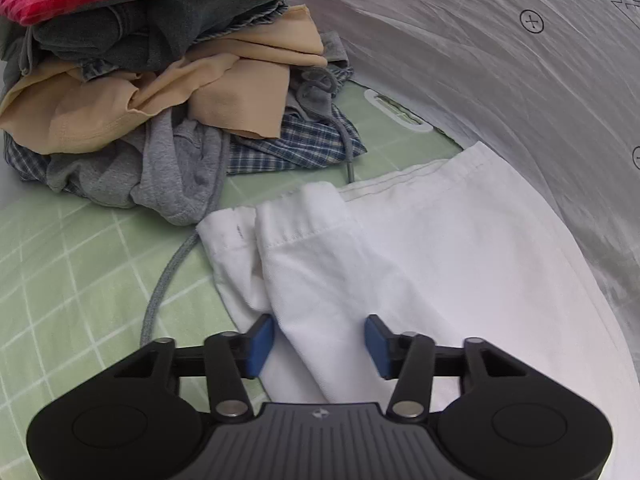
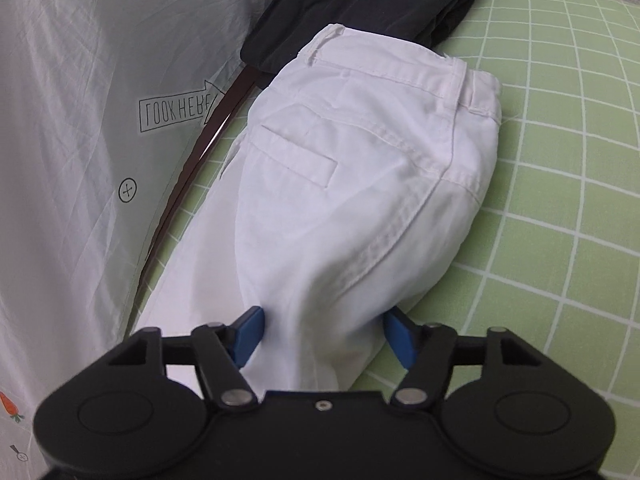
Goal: Fold clothes
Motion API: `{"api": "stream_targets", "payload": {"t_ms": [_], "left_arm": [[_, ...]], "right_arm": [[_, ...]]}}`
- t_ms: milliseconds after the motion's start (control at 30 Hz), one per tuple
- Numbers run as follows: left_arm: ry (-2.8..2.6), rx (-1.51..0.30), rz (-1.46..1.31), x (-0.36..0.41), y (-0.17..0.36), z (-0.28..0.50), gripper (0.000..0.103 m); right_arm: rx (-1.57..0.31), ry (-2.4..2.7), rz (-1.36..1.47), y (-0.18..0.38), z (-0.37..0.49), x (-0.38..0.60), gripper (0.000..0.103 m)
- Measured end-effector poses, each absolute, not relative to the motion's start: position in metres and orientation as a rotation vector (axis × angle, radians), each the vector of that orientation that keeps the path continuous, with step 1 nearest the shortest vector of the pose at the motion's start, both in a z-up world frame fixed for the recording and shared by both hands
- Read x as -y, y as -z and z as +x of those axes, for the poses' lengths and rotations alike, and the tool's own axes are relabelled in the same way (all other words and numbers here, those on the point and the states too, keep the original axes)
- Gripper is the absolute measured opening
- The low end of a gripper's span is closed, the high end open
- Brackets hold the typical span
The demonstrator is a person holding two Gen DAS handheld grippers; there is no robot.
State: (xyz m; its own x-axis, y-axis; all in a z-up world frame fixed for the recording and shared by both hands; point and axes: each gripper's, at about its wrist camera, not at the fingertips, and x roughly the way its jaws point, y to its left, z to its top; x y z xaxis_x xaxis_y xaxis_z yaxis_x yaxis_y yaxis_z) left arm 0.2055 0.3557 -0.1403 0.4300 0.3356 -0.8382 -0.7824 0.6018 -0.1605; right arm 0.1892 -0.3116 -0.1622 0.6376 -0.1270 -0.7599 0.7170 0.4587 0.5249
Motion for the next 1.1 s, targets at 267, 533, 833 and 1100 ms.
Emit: {"api": "stream_targets", "payload": {"t_ms": [267, 533, 833, 1100], "left_arm": [[-0.703, -0.802, -0.674, -0.369, 0.113, 0.167, 0.004], [-0.706, -0.757, -0.749, -0.357, 0.091, 0.080, 0.003], [-0.761, -0.802, -0.784, -0.345, 0.093, -0.052, 0.003], [-0.802, -0.825, -0.845, -0.343, 0.107, -0.100, 0.003]], "right_arm": [[-0.698, 0.566, 0.948, 0.147, 0.175, 0.317, 0.017], [-0.667, 0.576, 0.958, 0.137, 0.123, 0.334, 0.013], [-0.707, 0.579, 0.911, 0.136, 0.030, 0.344, 0.013], [-0.718, 0.556, 0.976, 0.148, -0.009, 0.360, 0.028]]}}
